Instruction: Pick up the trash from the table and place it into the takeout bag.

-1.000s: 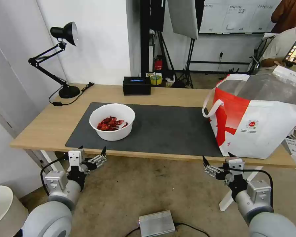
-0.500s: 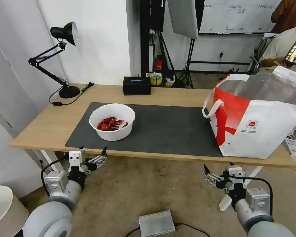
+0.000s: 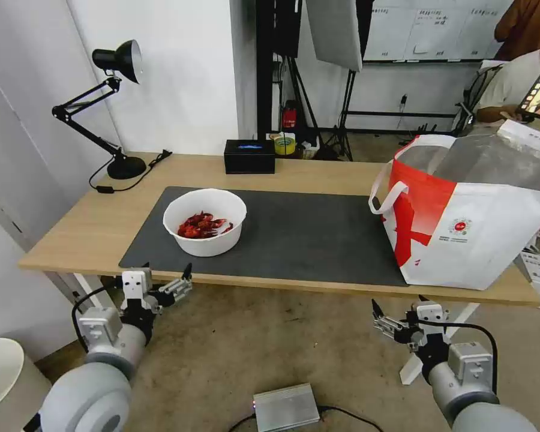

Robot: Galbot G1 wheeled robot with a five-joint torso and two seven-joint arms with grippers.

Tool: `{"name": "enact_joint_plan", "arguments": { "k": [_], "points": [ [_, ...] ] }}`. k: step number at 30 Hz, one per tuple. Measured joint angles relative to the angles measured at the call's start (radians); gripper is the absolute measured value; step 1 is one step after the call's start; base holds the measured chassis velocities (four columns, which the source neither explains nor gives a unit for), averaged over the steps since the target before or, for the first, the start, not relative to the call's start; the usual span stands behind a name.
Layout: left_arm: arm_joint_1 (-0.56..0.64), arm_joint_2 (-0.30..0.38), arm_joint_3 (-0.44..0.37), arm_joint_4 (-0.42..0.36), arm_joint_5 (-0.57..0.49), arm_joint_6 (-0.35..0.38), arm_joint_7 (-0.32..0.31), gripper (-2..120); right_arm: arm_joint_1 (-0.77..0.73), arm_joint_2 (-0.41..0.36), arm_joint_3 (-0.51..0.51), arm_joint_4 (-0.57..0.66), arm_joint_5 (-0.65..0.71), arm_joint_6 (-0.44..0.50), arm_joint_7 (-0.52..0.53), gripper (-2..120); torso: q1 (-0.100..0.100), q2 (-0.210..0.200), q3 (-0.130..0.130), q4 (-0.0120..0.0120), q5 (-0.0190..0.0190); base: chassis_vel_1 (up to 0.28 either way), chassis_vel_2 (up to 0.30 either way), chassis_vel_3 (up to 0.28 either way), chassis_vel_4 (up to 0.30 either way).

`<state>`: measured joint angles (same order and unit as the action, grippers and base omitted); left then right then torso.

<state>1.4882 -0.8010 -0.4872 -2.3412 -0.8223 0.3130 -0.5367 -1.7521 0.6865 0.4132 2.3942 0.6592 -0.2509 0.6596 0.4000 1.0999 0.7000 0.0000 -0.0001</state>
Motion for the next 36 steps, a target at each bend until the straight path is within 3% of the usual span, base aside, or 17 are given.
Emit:
{"name": "enact_joint_plan", "arguments": {
  "k": [7, 8, 13, 16, 23, 26, 31, 36],
  "points": [
    [-0.08, 0.12, -0.077, 0.023, -0.26, 0.074, -0.061, 100, 0.0, 0.0, 0.0, 0.0, 0.001, 0.0, -0.001, 100, 0.0, 0.0, 0.0, 0.0005, 0.0, 0.0, 0.0, 0.0, 0.0],
    [-0.08, 0.12, -0.077, 0.023, -0.26, 0.074, -0.061, 100, 0.0, 0.0, 0.0, 0.0, 0.001, 0.0, -0.001, 100, 0.0, 0.0, 0.0, 0.0005, 0.0, 0.0, 0.0, 0.0, 0.0],
    [-0.296, 0.218, -0.046, 0.106, -0.513, 0.173, -0.136, 100, 0.001, -0.001, 0.0, 0.0, 0.001, 0.001, -0.001, 100, 0.0, 0.0, 0.0, -0.0003, 0.0, 0.0, 0.0, 0.0, 0.0],
    [-0.363, 0.235, -0.029, 0.136, -0.605, 0.205, -0.157, 100, 0.001, -0.001, 0.001, 0.0, 0.001, 0.001, -0.001, 100, 0.0, 0.0, 0.0, 0.0, 0.0002, 0.0, 0.0, 0.0, 0.0],
    [-0.547, 0.24, 0.079, 0.246, -0.823, 0.281, -0.243, 100, 0.001, -0.001, 0.001, 0.0, 0.001, 0.001, -0.001, 100, 0.0, 0.0, 0.0, 0.0, 0.0001, 0.0, 0.0, 0.0, 0.0],
    [-0.686, 0.229, 0.191, 0.314, -0.914, 0.31, -0.31, 100, 0.001, -0.001, 0.001, 0.0, 0.001, 0.001, -0.002, 100, 0.0, 0.0, 0.0, 0.0, 0.0001, 0.0, 0.0, 0.0, 0.0],
    [-0.823, 0.189, 0.31, 0.383, -0.94, 0.319, -0.353, 100, 0.001, -0.001, 0.001, 0.0, 0.001, 0.001, -0.002, 100, 0.0, 0.0, 0.0, -0.0003, 0.0002, 0.0, 0.0, 0.0, 0.0],
    [-0.888, 0.16, 0.374, 0.421, -0.942, 0.325, -0.37, 100, 0.001, -0.001, 0.001, 0.0, 0.002, 0.001, -0.002, 100, 0.0, 0.0, 0.0, -0.0001, 0.0001, 0.0, 0.0, 0.0, 0.0]
  ]
}}
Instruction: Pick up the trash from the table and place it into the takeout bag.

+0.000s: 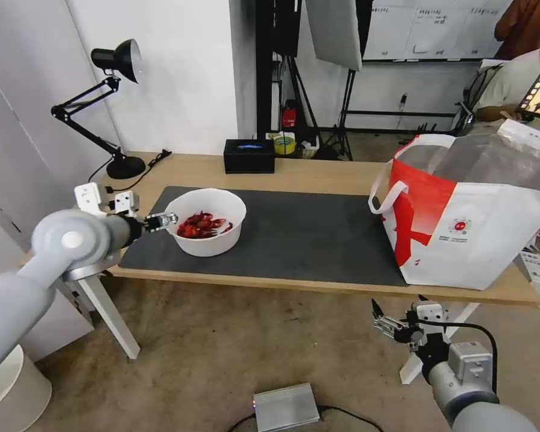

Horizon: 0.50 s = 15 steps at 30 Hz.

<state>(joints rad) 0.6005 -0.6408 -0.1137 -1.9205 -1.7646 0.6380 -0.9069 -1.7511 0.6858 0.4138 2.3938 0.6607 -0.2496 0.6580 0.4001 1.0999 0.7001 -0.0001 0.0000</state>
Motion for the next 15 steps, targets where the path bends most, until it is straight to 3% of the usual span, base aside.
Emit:
{"name": "enact_joint_plan", "arguments": {
  "k": [15],
  "points": [
    [-0.076, -0.062, 0.099, 0.095, 0.016, 0.016, -0.038, 100, 0.0, 0.0, 0.0, 0.0, 0.0, 0.0, 0.0, 100, 0.0, 0.0, 0.0, 0.0001, 0.0, 0.0, 0.0, 0.0, 0.0]
  ]
}}
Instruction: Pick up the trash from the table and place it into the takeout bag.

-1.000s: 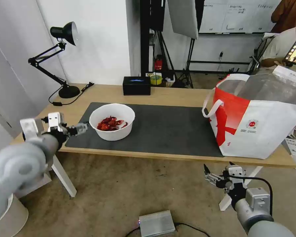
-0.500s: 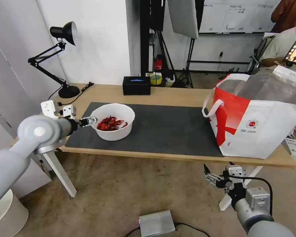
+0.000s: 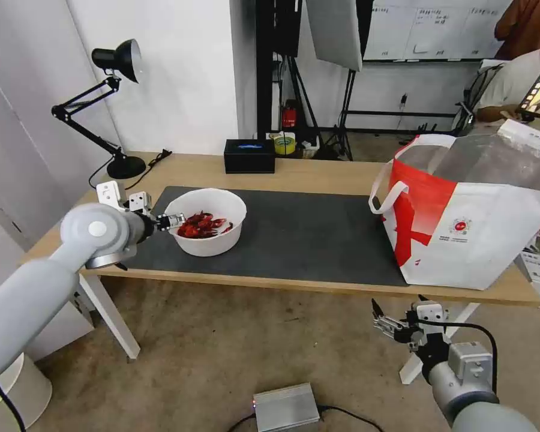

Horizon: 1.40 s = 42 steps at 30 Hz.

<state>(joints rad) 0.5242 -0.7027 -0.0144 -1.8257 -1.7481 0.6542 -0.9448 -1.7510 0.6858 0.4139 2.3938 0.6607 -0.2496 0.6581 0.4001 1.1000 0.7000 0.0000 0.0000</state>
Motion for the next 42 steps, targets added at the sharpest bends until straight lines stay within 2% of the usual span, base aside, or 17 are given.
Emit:
{"name": "enact_joint_plan", "arguments": {
  "k": [8, 11, 12, 15, 16, 19, 20, 23, 24, 26, 28, 29, 31, 32, 34, 42],
  "points": [
    [-0.012, -0.016, 0.027, 0.014, 0.0, 0.002, -0.049, 95, 0.0, 0.0, 0.0, 0.0, 0.0, 0.0, 0.0, 100, 0.0, 0.0, 0.0, 0.0, 0.0, 0.0, 0.0, 0.0, 0.0],
    [-0.013, -0.017, 0.035, 0.017, 0.0, 0.004, -0.068, 83, 0.0, 0.0, 0.0, 0.0, 0.0, 0.0, 0.0, 100, 0.0, 0.0, 0.0, 0.0, 0.0, 0.0, 0.0, 0.0, 0.0],
    [-0.013, -0.017, 0.035, 0.017, 0.0, 0.004, -0.068, 83, 0.0, 0.0, 0.0, 0.0, 0.0, 0.0, 0.0, 100, 0.0, 0.0, 0.0, 0.0, 0.0, 0.0, 0.0, 0.0, 0.0],
    [-0.016, -0.015, 0.042, 0.018, -0.001, 0.005, -0.076, 68, 0.0, 0.0, 0.0, 0.0, 0.0, 0.0, 0.0, 100, 0.0, 0.0, 0.0, 0.0, 0.0, 0.0, 0.0, 0.0, 0.0],
    [-0.016, -0.015, 0.042, 0.018, -0.001, 0.005, -0.076, 68, 0.0, 0.0, 0.0, 0.0, 0.0, 0.0, 0.0, 100, 0.0, 0.0, 0.0, 0.0, 0.0, 0.0, 0.0, 0.0, 0.0],
    [-0.02, -0.014, 0.049, 0.014, -0.004, 0.006, -0.078, 55, 0.0, 0.0, 0.0, 0.0, 0.0, 0.0, 0.0, 100, 0.0, 0.0, 0.0, 0.0, 0.0, 0.0, 0.0, 0.0, 0.0],
    [-0.02, -0.014, 0.049, 0.014, -0.004, 0.006, -0.078, 55, 0.0, 0.0, 0.0, 0.0, 0.0, 0.0, 0.0, 100, 0.0, 0.0, 0.0, 0.0, 0.0, 0.0, 0.0, 0.0, 0.0],
    [-0.03, -0.013, 0.061, 0.013, -0.007, 0.007, -0.083, 45, 0.0, 0.0, 0.0, 0.0, 0.0, 0.0, 0.0, 100, 0.0, 0.0, 0.0, 0.0, 0.0, 0.0, 0.0, 0.0, 0.0],
    [-0.032, -0.013, 0.063, 0.012, -0.008, 0.007, -0.085, 36, 0.0, 0.0, 0.0, 0.0, 0.0, 0.0, 0.0, 100, 0.0, 0.0, 0.0, 0.0, 0.0, 0.0, 0.0, 0.0, 0.0],
    [-0.035, -0.013, 0.066, 0.012, -0.011, 0.007, -0.087, 32, 0.0, 0.0, 0.0, 0.0, 0.0, 0.0, 0.0, 100, 0.0, 0.0, 0.0, 0.0, 0.0, 0.0, 0.0, 0.0, 0.0],
    [-0.044, -0.012, 0.074, 0.012, -0.019, 0.01, -0.098, 21, 0.0, 0.0, 0.0, 0.0, 0.0, 0.0, 0.0, 100, 0.0, 0.0, 0.0, 0.0, 0.0, 0.0, 0.0, 0.0, 0.0],
    [-0.044, -0.012, 0.074, 0.012, -0.019, 0.01, -0.098, 21, 0.0, 0.0, 0.0, 0.0, 0.0, 0.0, 0.0, 100, 0.0, 0.0, 0.0, 0.0, 0.0, 0.0, 0.0, 0.0, 0.0],
    [-0.053, -0.012, 0.084, 0.011, -0.03, 0.014, -0.111, 10, 0.0, 0.0, 0.0, 0.0, 0.0, 0.0, 0.0, 100, 0.0, 0.0, 0.0, 0.0, 0.0, 0.0, 0.0, 0.0, 0.0],
    [-0.053, -0.012, 0.084, 0.011, -0.03, 0.014, -0.111, 10, 0.0, 0.0, 0.0, 0.0, 0.0, 0.0, 0.0, 100, 0.0, 0.0, 0.0, 0.0, 0.0, 0.0, 0.0, 0.0, 0.0],
    [-0.065, -0.011, 0.094, 0.013, -0.039, 0.016, -0.122, 0, 0.0, 0.0, 0.0, 0.0, 0.0, 0.0, 0.0, 100, 0.0, 0.0, 0.0, 0.0, 0.0, 0.0, 0.0, 0.0, 0.0],
    [-0.081, -0.013, 0.103, 0.016, -0.052, 0.018, -0.137, 0, 0.0, 0.0, 0.0, 0.0, 0.0, 0.0, 0.0, 100, 0.0, 0.0, 0.0, 0.0, 0.0, 0.0, 0.0, 0.0, 0.0]
  ]
}}
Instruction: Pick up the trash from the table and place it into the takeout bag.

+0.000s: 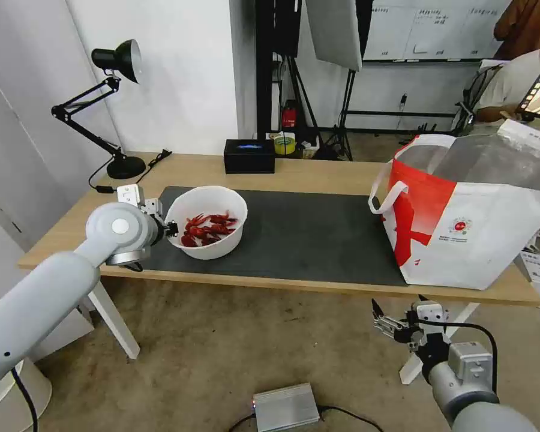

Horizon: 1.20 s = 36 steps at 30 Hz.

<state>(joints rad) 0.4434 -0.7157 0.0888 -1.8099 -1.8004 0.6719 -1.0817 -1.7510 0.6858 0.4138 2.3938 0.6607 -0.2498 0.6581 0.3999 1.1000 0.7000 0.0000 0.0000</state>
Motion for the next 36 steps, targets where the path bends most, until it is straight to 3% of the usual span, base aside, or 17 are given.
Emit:
{"name": "enact_joint_plan", "arguments": {
  "k": [36],
  "points": [
    [-0.228, 0.015, 0.094, -0.037, -0.178, -0.026, -0.035, 0, 0.0, 0.0, 0.0, 0.0, 0.0, 0.0, 0.0, 100, 0.0, 0.0, 0.0, 0.0001, 0.0, 0.0, 0.0, 0.0, 0.0]
  ]
}}
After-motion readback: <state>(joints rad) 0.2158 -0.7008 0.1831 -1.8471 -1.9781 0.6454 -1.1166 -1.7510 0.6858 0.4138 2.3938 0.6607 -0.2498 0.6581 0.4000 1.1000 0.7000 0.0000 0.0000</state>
